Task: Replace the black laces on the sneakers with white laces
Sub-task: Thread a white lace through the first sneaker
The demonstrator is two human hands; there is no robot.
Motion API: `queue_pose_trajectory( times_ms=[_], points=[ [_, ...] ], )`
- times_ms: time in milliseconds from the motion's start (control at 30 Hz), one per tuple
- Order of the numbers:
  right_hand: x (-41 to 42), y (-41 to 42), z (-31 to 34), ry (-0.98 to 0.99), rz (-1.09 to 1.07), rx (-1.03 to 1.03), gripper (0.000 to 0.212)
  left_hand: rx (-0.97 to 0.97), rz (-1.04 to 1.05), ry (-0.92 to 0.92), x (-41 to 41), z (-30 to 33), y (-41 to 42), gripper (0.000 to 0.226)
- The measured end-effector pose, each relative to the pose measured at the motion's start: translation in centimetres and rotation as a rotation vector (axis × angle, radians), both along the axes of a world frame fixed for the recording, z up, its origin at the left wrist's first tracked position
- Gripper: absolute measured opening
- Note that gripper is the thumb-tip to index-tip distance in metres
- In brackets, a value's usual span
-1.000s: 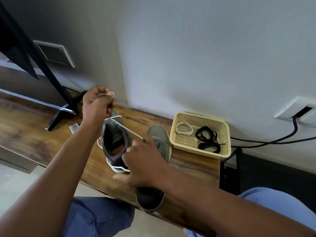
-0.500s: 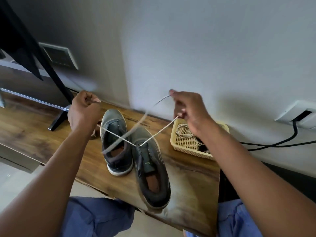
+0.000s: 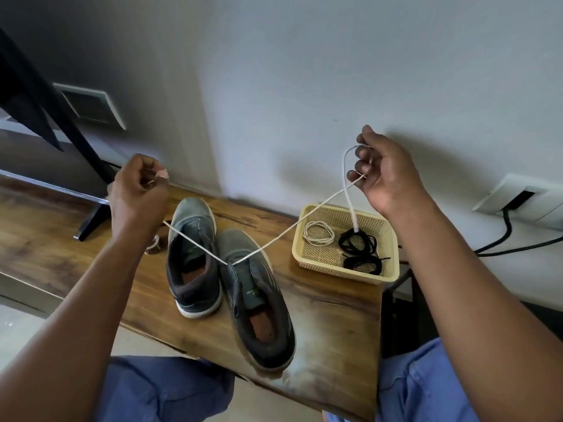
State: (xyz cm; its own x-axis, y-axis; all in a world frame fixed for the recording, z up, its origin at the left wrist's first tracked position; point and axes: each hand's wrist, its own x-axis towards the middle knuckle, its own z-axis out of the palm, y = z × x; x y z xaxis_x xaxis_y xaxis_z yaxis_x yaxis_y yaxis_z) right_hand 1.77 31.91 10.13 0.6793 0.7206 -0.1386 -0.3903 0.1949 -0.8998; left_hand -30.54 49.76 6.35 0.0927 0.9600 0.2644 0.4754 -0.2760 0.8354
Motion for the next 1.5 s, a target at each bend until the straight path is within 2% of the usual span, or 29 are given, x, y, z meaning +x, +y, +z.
queue_pose_trajectory(
  times_ms=[100,167,200,233,300,367,400,500,567,633,733,800,967,1100,1167,1267,1333,1400,1500],
  points=[
    [-0.6,0.1,0.0,-0.046,0.103,0.031,0.005,-0.097,-0.045,0.414,-0.1,-0.2,-0.3,0.020],
    [-1.1,0.4,0.0,-0.093,0.176,0.031,0.012,-0.224,-0.053,0.733,0.5,-0.1,-1.2,0.017],
    [-1.4,0.5,0.0,-0.118,0.214,0.026,0.015,-0.230,-0.078,0.823,0.9,-0.1,-1.7,0.015],
    [-1.7,0.6,-0.1,-0.143,0.255,0.016,0.018,-0.189,-0.125,0.821,1.4,-0.1,-2.1,0.019],
    [-2.8,1.1,-0.4,-0.192,0.344,-0.013,0.020,-0.074,-0.296,0.582,2.7,0.1,-3.0,0.025],
    [-4.1,1.7,-0.7,-0.239,0.422,-0.037,0.021,-0.104,-0.515,0.209,4.4,0.9,-4.4,0.025],
    [-4.6,2.1,-0.9,-0.261,0.447,-0.044,0.022,-0.144,-0.619,0.085,5.3,1.2,-5.2,0.030],
    [-5.7,2.6,-1.5,-0.306,0.482,-0.077,0.023,-0.213,-0.787,-0.048,7.4,1.4,-7.0,0.034],
    [-6.2,2.7,-1.9,-0.300,0.499,-0.081,0.023,-0.245,-0.742,-0.086,8.0,1.3,-7.1,0.029],
    [-6.6,2.6,-2.2,-0.278,0.511,-0.071,0.022,-0.363,-0.650,-0.170,7.9,1.3,-6.5,0.031],
    [-7.3,2.7,-2.4,-0.273,0.531,-0.051,0.020,-0.737,-0.622,-0.443,7.5,1.4,-5.4,0.048],
    [-8.2,3.1,-2.5,-0.304,0.559,-0.053,0.020,-0.867,-0.597,-0.636,7.3,1.6,-4.8,0.041],
    [-10.6,3.5,-3.4,-0.499,0.720,-0.150,0.019,-0.893,-0.412,-0.914,6.5,1.4,-3.3,0.008],
    [-11.0,3.0,-4.3,-0.598,0.791,-0.245,0.020,-0.820,-0.401,-1.057,5.5,0.9,-1.9,0.013],
    [-11.0,2.9,-4.4,-0.611,0.779,-0.265,0.020,-0.704,-0.366,-0.926,5.1,0.7,-1.6,0.017],
    [-10.9,3.1,-4.4,-0.588,0.737,-0.251,0.021,-0.503,-0.274,-0.387,4.6,0.0,-1.7,0.032],
    [-10.7,3.3,-4.2,-0.539,0.699,-0.229,0.021,-0.502,-0.323,-0.090,4.2,-0.5,-1.7,0.043],
    [-10.4,3.5,-4.1,-0.490,0.636,-0.216,0.021,-0.561,-0.432,0.059,3.6,-0.6,-1.7,0.045],
    [-10.1,3.6,-4.2,-0.484,0.463,-0.251,0.024,-0.517,-0.575,0.156,2.8,-0.8,-1.4,0.030]
  ],
)
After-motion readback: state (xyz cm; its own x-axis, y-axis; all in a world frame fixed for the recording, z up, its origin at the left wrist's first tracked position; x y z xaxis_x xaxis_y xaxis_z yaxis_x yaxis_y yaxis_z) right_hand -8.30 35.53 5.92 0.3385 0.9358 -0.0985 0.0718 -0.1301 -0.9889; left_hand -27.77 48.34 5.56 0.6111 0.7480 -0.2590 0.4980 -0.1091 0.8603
